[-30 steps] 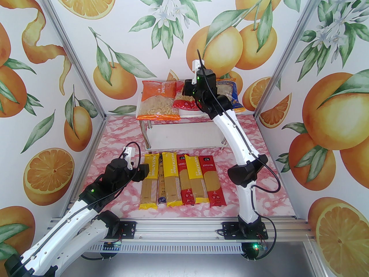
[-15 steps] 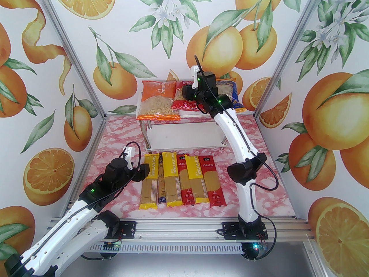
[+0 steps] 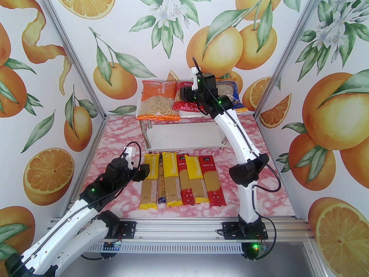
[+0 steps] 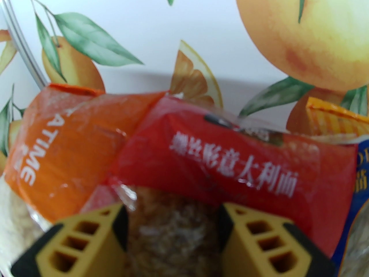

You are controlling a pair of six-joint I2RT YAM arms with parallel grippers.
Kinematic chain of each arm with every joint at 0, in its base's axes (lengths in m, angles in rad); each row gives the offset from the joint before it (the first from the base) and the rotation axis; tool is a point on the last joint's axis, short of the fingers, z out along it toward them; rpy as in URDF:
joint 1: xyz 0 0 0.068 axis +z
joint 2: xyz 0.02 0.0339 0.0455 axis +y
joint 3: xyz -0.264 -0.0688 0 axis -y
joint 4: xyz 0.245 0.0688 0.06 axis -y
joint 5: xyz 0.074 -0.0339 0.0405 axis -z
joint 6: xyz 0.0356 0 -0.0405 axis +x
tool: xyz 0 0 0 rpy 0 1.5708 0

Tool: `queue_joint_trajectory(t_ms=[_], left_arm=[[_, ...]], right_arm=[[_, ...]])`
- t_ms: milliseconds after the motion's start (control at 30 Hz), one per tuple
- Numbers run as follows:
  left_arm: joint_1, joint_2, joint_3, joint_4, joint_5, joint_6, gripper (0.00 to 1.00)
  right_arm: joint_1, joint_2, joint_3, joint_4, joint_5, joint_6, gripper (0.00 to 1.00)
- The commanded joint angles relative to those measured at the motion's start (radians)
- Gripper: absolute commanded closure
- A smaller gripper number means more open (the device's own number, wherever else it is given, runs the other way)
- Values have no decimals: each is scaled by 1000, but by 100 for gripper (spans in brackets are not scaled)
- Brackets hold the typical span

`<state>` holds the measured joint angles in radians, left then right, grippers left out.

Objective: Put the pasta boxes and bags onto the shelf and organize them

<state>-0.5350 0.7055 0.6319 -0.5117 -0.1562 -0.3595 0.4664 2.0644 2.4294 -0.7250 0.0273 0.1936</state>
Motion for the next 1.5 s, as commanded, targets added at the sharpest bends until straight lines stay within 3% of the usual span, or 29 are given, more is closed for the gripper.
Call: queue_joint_trajectory(t_ms=[0,67,133,267,467,700,933,1133,1467], left_arm=[[6,-17,17,15,-12,10,18],[6,-11,-1,24,-14,10,18],[7,-5,-9,28,-16,11,18],[6,-1,-25,33,-21,10,19],[6,-12,-72,31,-17,7,19],[4,-18,-146,28,32,-30,20],[-9,2,-205,36,55,-87,23],[-22,55,-222,7,9,-129,24],[-28,299,-242,150,66,-205,11]], right_arm=[[-12,-63,-113,1,-30,32,37],[-17,-218,-323,284,-99,81,28],[-18,-293,-425,442,-127,101,23],[-21,-385,-480,568,-151,124,22],[-14,-585,-588,444,-194,98,23],[73,-1071,-1123,255,-30,75,25],[234,-1468,-1537,-19,106,319,31],[263,-1529,-1748,-83,95,470,31],[291,-1366,-1828,101,82,497,27]])
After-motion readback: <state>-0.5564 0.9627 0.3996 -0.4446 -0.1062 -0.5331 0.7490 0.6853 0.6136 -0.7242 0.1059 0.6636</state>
